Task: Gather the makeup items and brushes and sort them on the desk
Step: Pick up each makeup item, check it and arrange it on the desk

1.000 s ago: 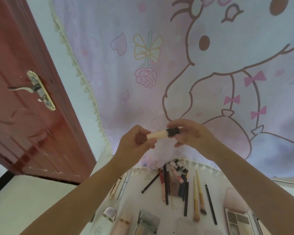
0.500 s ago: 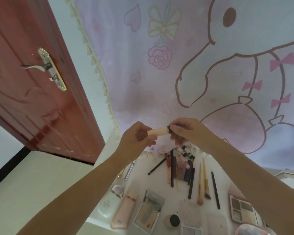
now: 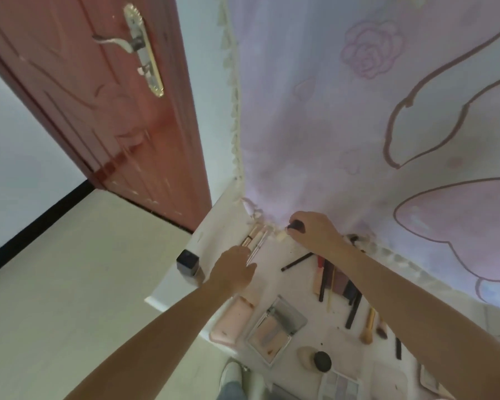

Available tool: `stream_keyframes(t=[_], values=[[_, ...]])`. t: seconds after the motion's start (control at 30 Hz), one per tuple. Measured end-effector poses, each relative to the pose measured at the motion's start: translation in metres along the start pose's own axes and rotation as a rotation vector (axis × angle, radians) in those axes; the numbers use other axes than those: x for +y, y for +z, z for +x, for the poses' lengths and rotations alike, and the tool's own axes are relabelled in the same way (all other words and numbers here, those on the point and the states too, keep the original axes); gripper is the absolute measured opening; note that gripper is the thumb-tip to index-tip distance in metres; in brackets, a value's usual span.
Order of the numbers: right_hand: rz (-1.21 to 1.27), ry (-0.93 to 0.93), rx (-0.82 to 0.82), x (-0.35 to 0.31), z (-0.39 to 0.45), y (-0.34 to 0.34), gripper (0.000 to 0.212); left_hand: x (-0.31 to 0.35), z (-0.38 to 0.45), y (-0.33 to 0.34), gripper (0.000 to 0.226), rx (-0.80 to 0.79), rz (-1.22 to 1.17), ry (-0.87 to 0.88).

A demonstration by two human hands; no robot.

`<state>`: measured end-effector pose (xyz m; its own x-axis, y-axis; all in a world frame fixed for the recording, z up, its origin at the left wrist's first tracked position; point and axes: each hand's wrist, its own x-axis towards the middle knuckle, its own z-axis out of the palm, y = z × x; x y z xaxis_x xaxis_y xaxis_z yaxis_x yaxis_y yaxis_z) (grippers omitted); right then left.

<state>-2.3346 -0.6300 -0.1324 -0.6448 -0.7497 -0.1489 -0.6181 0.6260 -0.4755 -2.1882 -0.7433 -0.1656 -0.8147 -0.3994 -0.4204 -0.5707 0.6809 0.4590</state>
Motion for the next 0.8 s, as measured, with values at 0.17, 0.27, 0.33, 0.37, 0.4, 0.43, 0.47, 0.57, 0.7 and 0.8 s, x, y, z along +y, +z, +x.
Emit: stream_keyframes(t=[0.17,0.27,0.33,0.37,0.4,0.43,0.47,0.57,0.7,0.8], values=[[-0.201,-0.027,-0.146,-0.001,0.026,0.046,0.018,-0.014,0.008,0.03,0.048,-0.01,0.259,-0.007],[-0.255,-0.029,-0.164,-0.002,0.035,0.057,0.019,-0.019,0.012,0.041,0.049,-0.015,0.276,-0.03],[-0.269,-0.02,-0.181,-0.001,0.038,0.061,0.021,-0.025,0.014,0.046,0.049,-0.017,0.267,-0.043],[-0.277,-0.017,-0.191,0.0,0.038,0.062,0.023,-0.027,0.014,0.048,0.049,-0.021,0.26,-0.048],[-0.282,-0.012,-0.202,0.002,0.038,0.063,0.024,-0.029,0.014,0.049,0.049,-0.027,0.254,-0.052],[-0.286,-0.008,-0.209,0.003,0.038,0.062,0.025,-0.031,0.013,0.05,0.049,-0.033,0.25,-0.052],[-0.288,-0.003,-0.213,0.004,0.037,0.062,0.025,-0.031,0.013,0.051,0.049,-0.038,0.248,-0.048],[-0.284,-0.008,-0.214,0.002,0.037,0.065,0.025,-0.035,0.013,0.051,0.048,-0.033,0.238,-0.045],[-0.277,-0.003,-0.197,-0.001,0.041,0.066,0.024,-0.031,0.013,0.046,0.048,-0.039,0.252,-0.04],[-0.27,0.01,-0.207,-0.002,0.041,0.069,0.025,-0.029,0.012,0.041,0.046,-0.036,0.261,-0.037]])
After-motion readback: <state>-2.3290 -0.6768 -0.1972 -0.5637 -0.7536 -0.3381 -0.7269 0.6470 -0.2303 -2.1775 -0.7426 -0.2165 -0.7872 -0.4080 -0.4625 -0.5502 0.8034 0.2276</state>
